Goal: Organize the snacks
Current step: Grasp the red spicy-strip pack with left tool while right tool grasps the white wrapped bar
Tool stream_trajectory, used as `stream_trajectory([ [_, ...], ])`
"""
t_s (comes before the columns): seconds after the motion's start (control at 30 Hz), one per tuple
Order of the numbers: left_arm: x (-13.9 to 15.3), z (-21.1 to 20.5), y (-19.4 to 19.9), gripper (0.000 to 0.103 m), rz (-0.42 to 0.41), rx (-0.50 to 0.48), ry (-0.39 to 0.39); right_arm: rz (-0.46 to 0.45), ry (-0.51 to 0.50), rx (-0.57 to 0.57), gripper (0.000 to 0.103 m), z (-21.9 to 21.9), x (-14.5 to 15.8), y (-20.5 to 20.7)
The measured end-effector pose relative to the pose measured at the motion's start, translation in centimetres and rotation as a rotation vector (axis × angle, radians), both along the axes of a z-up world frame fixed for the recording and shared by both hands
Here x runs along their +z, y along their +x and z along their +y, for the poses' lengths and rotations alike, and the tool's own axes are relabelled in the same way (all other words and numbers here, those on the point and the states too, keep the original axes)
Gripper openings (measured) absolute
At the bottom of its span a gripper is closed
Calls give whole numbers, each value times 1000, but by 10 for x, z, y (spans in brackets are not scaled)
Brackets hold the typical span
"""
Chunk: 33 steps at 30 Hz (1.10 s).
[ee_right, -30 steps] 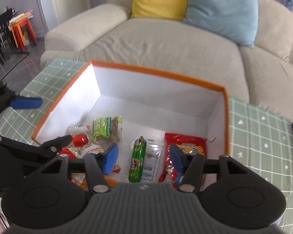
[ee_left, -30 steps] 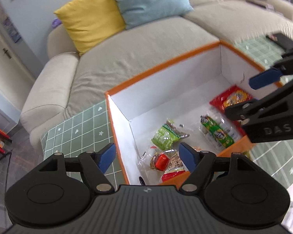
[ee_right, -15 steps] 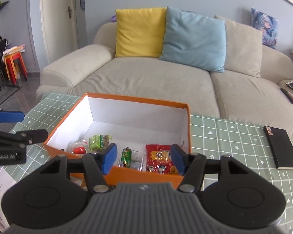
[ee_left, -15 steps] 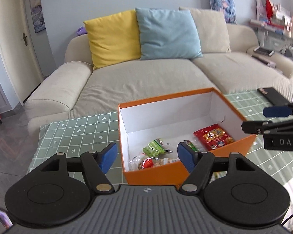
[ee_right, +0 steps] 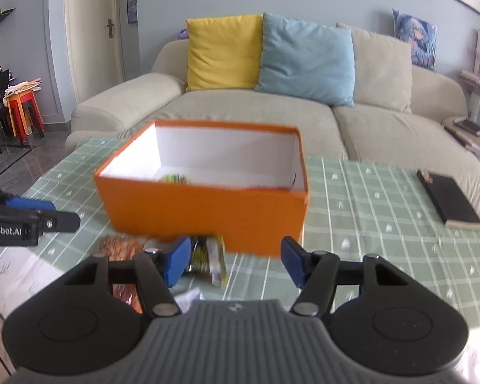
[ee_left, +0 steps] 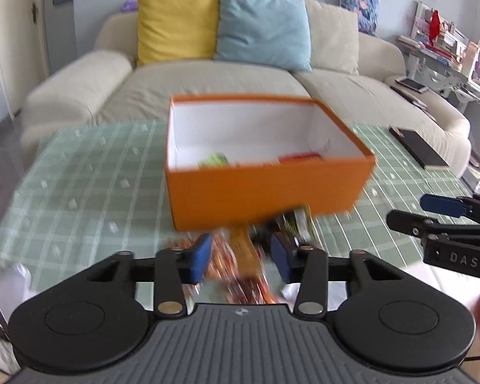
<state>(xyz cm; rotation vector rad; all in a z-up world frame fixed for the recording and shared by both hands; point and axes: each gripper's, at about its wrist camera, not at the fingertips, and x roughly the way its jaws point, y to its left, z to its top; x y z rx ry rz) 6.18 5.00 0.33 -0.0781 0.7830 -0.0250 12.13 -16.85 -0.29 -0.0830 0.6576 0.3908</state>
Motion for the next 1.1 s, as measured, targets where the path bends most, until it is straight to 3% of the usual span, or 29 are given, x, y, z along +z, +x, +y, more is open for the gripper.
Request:
stream_trajectory([
  [0.27,-28,-6,-22,43,44,20,-63,2,-35,18,60,-1,-31,-30],
  [0.4,-42,-8,-24,37,60,33,-96,21,-117,36,60,6,-53,-33],
  [0.67,-77,-19,-15,37,140,-12,-88,66,-177,63,60,14,-85,-29],
  [0.77,-84,-21,-14,40,154,-14,-69,105,-170,69,60,16,-93,-22],
  [0.87,-89,-18,-12,51,168,0,-79,149,-155,91,62,18,-102,-17],
  [0.93,-92,-13,-11,58,174,18,-97,157,-157,123,73,23,-106,-16],
  [1.1,-96,-7,-8,63,186,45,-115,148,-180,145,77,31,-113,-12],
])
